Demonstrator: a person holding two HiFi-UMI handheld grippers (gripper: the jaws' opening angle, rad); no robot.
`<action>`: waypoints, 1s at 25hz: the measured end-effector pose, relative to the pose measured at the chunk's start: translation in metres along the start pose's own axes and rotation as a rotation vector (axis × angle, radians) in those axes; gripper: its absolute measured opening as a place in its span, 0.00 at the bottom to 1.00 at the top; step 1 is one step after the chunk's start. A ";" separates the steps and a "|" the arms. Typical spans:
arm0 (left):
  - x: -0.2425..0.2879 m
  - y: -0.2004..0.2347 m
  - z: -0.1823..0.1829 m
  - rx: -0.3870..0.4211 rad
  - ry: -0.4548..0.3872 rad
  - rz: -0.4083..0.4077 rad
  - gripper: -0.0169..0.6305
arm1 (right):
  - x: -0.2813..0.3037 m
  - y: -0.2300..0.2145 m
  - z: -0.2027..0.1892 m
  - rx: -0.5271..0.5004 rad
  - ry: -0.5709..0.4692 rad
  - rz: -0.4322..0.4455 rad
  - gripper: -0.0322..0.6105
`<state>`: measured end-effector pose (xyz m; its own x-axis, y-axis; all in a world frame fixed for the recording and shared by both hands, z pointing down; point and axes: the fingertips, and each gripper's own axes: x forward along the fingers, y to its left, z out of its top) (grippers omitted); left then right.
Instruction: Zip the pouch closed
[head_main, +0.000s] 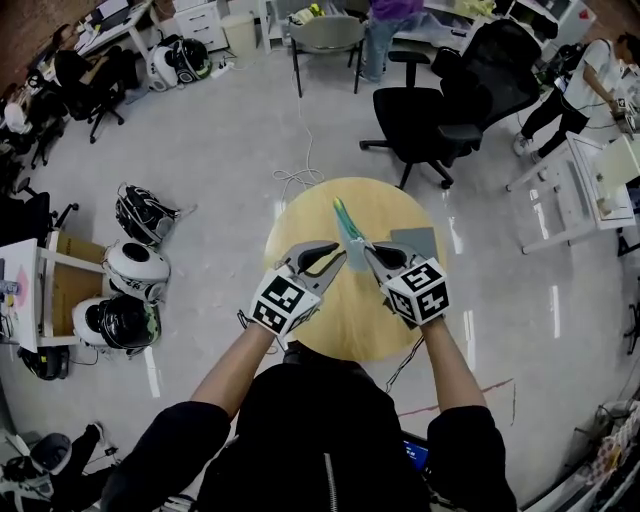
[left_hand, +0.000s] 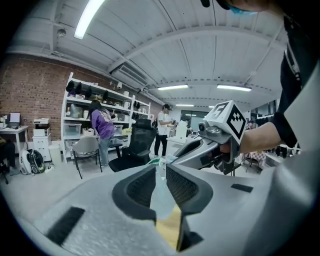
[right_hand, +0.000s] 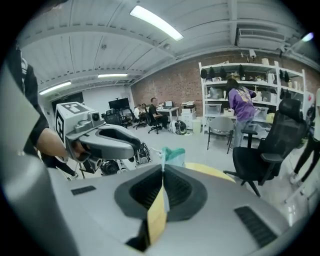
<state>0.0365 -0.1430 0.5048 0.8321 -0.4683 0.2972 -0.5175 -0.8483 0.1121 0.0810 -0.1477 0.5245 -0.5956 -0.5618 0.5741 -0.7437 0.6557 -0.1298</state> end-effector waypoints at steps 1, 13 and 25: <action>0.002 -0.004 0.001 -0.005 0.003 -0.012 0.15 | -0.003 0.002 0.000 -0.003 0.002 0.000 0.07; 0.013 -0.030 -0.004 -0.018 0.030 -0.069 0.13 | -0.018 0.031 -0.011 -0.036 0.017 0.036 0.07; 0.007 -0.035 -0.014 0.006 0.070 -0.094 0.04 | -0.019 0.039 -0.019 -0.050 0.031 0.076 0.06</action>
<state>0.0581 -0.1129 0.5159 0.8608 -0.3681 0.3513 -0.4363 -0.8892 0.1373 0.0690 -0.1019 0.5238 -0.6390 -0.4942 0.5894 -0.6806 0.7203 -0.1340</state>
